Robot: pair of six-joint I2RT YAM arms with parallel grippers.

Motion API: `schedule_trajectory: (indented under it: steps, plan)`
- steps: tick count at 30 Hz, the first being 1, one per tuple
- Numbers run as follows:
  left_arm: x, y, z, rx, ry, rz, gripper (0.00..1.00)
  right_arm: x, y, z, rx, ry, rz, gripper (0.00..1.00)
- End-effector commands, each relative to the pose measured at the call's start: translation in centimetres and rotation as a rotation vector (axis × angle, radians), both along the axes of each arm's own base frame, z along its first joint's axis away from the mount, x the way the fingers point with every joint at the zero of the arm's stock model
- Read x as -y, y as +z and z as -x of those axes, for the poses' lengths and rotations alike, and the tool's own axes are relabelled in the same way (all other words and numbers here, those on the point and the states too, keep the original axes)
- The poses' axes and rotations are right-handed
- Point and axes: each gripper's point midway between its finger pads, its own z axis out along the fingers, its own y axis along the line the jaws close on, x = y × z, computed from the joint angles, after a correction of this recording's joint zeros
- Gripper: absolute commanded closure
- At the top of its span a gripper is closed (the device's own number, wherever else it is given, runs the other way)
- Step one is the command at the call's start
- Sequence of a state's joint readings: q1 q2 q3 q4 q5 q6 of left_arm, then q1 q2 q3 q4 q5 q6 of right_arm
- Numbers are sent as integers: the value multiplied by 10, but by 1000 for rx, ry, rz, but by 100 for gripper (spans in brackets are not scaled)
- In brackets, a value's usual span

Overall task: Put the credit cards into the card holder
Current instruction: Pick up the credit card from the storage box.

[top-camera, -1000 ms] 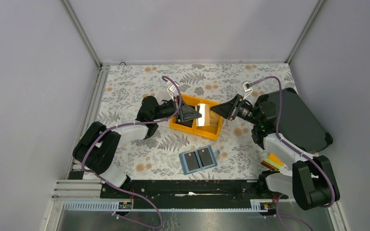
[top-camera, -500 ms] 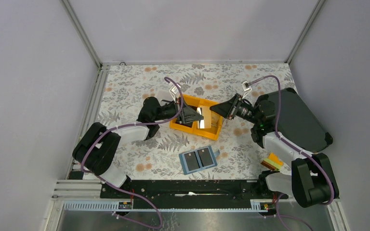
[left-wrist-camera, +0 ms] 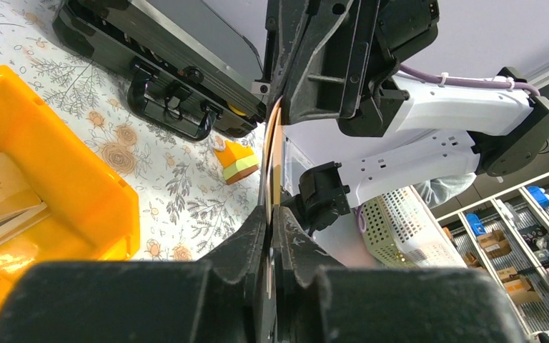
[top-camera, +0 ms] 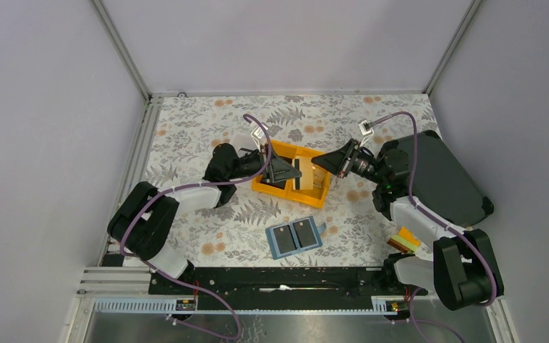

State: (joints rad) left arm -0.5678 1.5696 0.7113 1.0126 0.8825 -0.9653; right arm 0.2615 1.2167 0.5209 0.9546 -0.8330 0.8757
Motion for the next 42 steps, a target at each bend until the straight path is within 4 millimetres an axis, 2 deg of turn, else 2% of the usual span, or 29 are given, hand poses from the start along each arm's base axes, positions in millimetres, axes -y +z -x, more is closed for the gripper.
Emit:
schedule_trajectory:
  steps: [1,14,20,24,36,42]
  plan:
    - [-2,25,1,111,21,57,90,5,20,-5,92,-60,-13,100]
    - [-11,26,-8,117,85,69,88,22,24,-15,103,-184,-31,100]
    - [-11,30,-14,109,109,102,100,25,22,-16,99,-205,-38,100]
    - [-11,33,-17,94,121,128,100,24,22,-16,95,-199,-45,100]
    - [-18,16,-31,76,192,59,100,42,19,-29,123,-330,6,100]
    - [-16,14,-34,71,187,58,100,44,18,-32,129,-339,13,100]
